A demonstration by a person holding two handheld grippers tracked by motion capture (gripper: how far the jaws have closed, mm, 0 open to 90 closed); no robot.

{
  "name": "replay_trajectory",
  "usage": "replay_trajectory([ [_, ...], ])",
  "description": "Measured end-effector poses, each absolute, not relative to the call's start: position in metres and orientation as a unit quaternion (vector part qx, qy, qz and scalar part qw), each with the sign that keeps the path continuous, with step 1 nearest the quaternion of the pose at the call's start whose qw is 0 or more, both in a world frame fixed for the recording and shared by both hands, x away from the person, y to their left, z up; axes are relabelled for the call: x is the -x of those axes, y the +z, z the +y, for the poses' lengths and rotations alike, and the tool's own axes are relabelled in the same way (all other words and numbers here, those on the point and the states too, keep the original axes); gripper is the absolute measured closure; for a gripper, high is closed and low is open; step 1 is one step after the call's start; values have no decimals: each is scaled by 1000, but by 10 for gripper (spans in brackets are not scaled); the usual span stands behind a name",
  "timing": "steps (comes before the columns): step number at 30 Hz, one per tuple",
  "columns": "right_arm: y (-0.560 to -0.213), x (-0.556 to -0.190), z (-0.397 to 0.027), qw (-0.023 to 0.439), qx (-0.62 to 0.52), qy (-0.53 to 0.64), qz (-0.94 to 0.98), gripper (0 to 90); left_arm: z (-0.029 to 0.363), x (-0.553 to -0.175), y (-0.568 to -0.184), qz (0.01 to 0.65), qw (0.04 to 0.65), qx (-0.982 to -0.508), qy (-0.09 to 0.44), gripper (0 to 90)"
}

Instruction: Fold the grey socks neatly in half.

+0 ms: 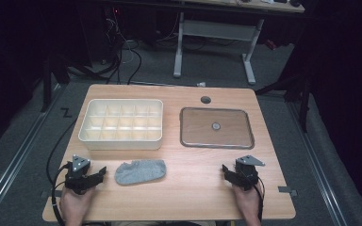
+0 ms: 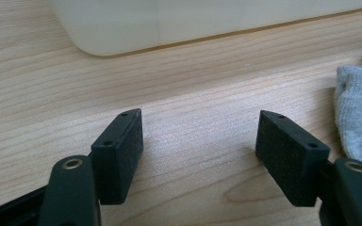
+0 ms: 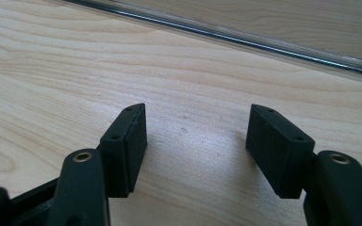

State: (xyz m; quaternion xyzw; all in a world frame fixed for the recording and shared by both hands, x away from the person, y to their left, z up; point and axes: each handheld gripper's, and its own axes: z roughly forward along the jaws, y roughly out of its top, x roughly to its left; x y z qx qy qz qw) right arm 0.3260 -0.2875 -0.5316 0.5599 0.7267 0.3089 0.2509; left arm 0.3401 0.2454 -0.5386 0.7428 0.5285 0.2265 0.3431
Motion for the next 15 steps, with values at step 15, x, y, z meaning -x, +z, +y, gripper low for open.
replay_trajectory([
  [15,-532,-326,-287,251,-560,309,727,392,244,-340,-539,528,341,-743,230,327],
])
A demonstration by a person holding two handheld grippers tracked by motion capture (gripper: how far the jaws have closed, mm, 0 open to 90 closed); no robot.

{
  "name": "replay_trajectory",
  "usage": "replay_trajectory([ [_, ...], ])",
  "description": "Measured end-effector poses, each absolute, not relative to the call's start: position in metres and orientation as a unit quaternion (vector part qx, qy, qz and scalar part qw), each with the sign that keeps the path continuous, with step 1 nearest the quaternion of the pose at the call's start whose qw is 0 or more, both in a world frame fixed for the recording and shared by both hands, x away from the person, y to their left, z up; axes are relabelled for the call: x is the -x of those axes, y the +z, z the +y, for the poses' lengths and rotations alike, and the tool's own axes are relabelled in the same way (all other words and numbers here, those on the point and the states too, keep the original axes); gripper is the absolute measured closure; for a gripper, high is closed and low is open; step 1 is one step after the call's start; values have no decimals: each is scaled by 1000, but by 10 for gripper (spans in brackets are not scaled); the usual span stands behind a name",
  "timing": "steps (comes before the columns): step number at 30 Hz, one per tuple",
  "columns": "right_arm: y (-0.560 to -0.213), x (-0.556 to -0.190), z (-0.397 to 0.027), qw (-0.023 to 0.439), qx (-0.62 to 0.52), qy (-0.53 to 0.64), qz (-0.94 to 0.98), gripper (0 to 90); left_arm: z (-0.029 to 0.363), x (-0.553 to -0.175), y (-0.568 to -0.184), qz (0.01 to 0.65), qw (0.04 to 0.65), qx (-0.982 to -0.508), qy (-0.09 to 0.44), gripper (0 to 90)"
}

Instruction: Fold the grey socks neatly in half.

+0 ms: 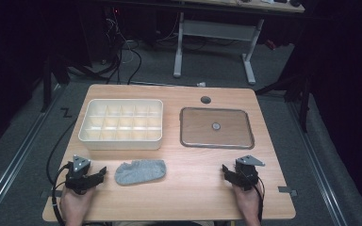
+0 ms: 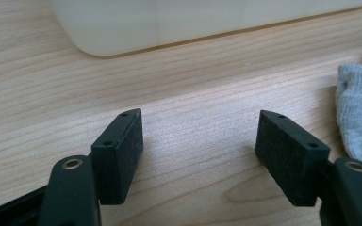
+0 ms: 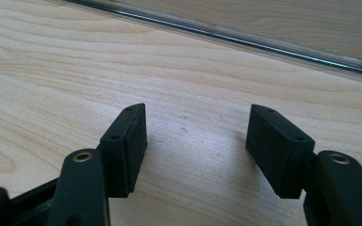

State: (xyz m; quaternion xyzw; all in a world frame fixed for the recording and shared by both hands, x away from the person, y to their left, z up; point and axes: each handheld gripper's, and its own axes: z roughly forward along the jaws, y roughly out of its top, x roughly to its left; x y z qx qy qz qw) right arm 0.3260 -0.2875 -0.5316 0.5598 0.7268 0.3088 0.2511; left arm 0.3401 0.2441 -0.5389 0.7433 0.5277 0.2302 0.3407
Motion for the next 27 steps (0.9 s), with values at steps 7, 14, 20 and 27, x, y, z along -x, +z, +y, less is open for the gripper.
replay_trajectory([
  [7,-532,-326,-287,251,-560,309,727,392,244,-340,-539,528,340,-743,230,326],
  [14,-532,-326,-287,251,-560,309,727,392,243,-341,-539,526,340,-746,226,297],
  [20,-532,-326,-288,251,-560,309,727,392,244,-341,-539,525,343,-747,221,274],
  [27,-532,-326,-288,250,-558,311,728,387,243,-341,-539,519,339,-752,223,264],
])
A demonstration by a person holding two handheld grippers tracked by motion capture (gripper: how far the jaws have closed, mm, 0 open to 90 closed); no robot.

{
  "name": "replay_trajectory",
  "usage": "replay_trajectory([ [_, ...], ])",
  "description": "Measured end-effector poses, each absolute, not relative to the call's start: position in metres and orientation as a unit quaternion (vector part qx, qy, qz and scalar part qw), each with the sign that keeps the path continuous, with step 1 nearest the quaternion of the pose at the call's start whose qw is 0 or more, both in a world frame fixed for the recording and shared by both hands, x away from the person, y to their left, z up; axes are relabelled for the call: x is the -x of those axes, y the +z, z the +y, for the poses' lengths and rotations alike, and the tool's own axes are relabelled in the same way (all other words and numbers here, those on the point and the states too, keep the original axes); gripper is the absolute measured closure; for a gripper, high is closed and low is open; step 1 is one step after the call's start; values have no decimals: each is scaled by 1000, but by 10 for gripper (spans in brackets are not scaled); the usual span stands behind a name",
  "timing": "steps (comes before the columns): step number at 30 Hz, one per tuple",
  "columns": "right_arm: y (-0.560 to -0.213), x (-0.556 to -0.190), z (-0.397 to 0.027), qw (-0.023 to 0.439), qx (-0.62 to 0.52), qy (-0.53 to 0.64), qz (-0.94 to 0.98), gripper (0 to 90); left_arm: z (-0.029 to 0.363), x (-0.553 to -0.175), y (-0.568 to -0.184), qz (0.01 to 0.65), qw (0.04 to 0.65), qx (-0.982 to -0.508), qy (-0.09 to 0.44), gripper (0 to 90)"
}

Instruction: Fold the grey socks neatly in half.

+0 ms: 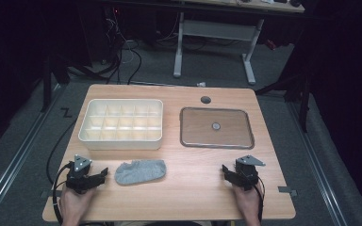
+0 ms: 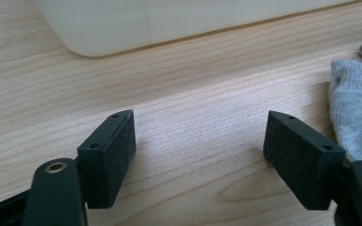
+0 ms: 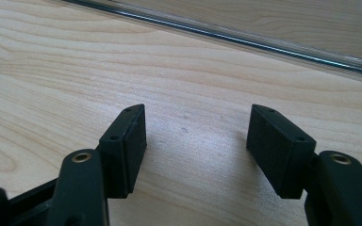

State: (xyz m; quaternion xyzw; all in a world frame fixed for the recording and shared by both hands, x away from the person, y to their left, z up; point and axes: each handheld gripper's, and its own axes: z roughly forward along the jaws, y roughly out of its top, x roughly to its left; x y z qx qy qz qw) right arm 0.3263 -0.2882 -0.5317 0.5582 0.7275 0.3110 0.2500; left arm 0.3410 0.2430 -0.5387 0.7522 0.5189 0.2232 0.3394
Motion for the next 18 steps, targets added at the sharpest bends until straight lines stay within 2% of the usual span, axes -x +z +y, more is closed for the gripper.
replay_trajectory([
  [6,-532,-326,-288,250,-559,310,727,387,246,-341,-536,521,350,-749,212,327],
  [11,-532,-326,-288,250,-558,311,728,387,252,-337,-530,531,383,-729,200,330],
  [18,-532,-326,-288,249,-559,313,727,386,249,-331,-521,528,398,-730,174,319],
])
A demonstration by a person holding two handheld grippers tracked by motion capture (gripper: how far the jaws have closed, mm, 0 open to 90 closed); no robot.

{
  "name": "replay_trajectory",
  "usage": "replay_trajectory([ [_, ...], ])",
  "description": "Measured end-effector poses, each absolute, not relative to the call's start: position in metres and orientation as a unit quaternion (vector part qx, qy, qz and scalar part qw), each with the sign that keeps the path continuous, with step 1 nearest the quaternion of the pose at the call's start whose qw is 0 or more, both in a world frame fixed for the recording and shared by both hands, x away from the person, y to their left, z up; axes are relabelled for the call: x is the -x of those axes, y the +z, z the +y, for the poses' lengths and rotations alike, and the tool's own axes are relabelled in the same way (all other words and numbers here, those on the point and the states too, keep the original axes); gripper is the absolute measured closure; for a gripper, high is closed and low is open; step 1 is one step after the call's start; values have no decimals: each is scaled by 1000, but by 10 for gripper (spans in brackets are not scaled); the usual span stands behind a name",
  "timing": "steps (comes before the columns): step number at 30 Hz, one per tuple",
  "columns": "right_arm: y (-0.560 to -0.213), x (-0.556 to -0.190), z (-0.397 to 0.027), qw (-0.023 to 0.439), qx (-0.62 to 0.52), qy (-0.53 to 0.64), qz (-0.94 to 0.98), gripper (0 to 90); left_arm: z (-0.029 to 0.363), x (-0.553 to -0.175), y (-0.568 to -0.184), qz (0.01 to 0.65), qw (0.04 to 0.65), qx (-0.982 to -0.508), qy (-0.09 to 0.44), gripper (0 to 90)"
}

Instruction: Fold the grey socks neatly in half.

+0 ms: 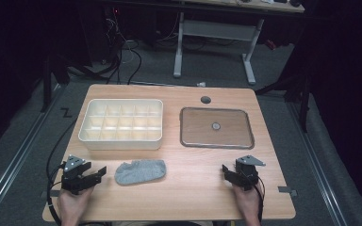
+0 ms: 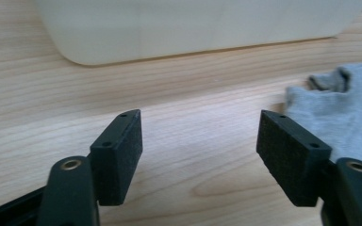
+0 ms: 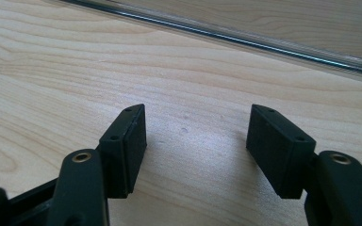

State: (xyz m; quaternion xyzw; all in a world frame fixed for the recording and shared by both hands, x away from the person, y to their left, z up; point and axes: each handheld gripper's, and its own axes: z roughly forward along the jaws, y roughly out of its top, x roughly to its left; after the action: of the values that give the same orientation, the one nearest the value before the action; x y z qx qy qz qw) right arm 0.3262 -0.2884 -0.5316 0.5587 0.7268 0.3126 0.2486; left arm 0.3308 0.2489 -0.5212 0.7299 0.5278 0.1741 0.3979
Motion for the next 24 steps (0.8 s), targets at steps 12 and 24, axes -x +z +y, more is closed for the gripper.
replay_trajectory([
  [12,-532,-326,-289,248,-559,313,726,389,213,-313,-513,484,405,-762,146,356],
  [24,-532,-326,-288,251,-558,310,728,402,187,-323,-517,470,382,-784,140,403],
])
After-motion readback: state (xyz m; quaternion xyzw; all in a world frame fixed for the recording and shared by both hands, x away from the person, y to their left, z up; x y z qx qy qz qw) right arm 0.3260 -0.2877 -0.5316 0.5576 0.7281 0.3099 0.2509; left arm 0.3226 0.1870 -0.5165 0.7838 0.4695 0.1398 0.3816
